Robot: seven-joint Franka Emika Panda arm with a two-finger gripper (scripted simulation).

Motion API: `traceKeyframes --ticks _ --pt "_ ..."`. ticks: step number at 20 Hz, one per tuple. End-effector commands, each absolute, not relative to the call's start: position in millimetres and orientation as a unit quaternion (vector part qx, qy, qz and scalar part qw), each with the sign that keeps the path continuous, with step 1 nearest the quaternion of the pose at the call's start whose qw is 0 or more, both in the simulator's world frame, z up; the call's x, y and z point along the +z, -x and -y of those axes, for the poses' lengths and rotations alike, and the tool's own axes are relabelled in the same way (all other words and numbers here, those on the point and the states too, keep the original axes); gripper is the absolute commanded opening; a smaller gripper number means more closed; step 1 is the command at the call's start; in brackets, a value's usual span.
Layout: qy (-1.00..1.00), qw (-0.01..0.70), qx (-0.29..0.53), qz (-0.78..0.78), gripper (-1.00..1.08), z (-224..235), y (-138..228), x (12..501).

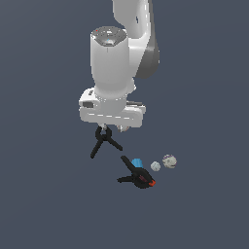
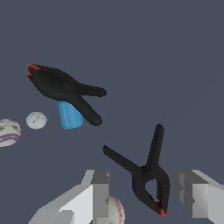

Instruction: Pick up a designated object from a clutter of objects.

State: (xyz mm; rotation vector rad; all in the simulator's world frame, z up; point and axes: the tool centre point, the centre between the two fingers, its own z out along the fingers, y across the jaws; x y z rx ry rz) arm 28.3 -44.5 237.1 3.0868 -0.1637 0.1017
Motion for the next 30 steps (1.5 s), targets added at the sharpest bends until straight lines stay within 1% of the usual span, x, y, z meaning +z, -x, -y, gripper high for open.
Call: traceKeyframes --ticks 1,9,18,24,30 --pt "-0.997 0.029 0.04 0.067 0.28 56 -32 218" --pt "-0.991 0.042 0.065 0.108 0.28 92 -35 156" --pt "-0.983 0.054 0.092 0.147 0.28 128 -25 94" --pt "-0.979 0.059 0.105 0.163 0.28 143 -17 67" --pt "-0.977 0.061 0.111 0.171 0.28 150 -11 53"
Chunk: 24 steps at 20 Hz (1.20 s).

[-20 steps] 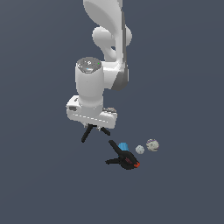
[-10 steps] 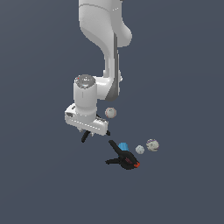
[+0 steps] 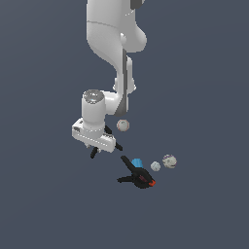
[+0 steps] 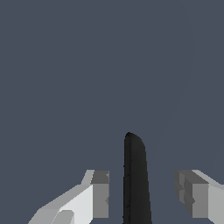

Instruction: Pick up a designated object from a clutter of objects.

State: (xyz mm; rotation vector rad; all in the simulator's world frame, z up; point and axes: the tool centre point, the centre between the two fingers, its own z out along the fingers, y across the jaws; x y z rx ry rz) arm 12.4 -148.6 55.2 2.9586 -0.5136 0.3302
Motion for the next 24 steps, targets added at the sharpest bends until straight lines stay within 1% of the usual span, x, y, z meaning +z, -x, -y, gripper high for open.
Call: traceKeyframes --ticks 1,8,19,20,24 --pt "-0.977 0.061 0.112 0.172 0.28 151 -11 51" --pt "-0.977 0.061 0.111 0.172 0.28 152 -11 48" --pt "-0.977 0.061 0.112 0.173 0.28 155 -15 24" --pt "-0.977 0.061 0.112 0.173 -1.0 155 -15 24" --pt "-0.977 0.061 0.112 0.173 -1.0 155 -15 24"
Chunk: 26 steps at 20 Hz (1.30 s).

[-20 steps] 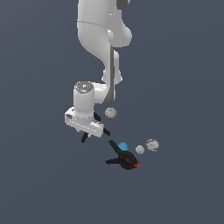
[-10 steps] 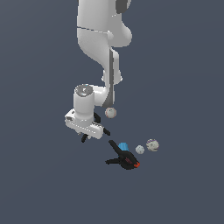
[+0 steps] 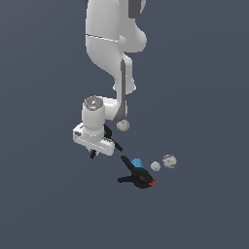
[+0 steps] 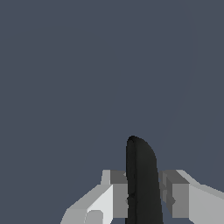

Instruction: Pick up a designated object from a clutter of objects.

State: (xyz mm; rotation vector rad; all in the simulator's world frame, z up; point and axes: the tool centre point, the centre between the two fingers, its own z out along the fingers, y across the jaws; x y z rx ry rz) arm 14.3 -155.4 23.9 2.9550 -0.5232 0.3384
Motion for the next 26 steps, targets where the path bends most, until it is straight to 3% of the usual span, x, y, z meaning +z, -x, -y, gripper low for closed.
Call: traceKeyframes --ticks 1,14,26 --pt "-0.977 0.061 0.112 0.173 -1.0 155 -15 24" --pt "-0.977 0.061 0.112 0.173 -1.0 157 -18 42" --pt "-0.977 0.061 0.112 0.173 -1.0 167 -40 135"
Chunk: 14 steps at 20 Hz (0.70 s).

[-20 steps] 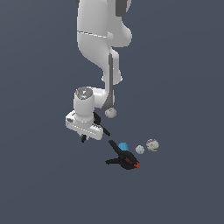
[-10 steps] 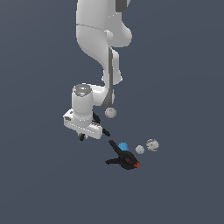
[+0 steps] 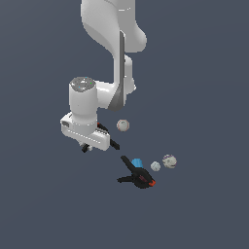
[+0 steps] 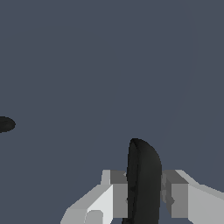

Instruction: Pick up a designated object from a clutter of objects.

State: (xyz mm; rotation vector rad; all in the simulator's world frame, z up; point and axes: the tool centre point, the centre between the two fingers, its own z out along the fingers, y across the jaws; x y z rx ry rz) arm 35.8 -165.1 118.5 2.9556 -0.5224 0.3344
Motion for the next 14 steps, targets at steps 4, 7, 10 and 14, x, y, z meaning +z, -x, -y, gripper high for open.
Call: traceKeyframes --ticks 4,7,10,14 --pt "-0.977 0.06 0.112 0.173 -1.0 171 -50 177" --pt "-0.977 0.06 0.112 0.173 -1.0 174 -58 208" --pt "-0.977 0.06 0.112 0.173 -1.0 177 -65 239" --pt "-0.977 0.06 0.112 0.173 -1.0 181 -76 279"
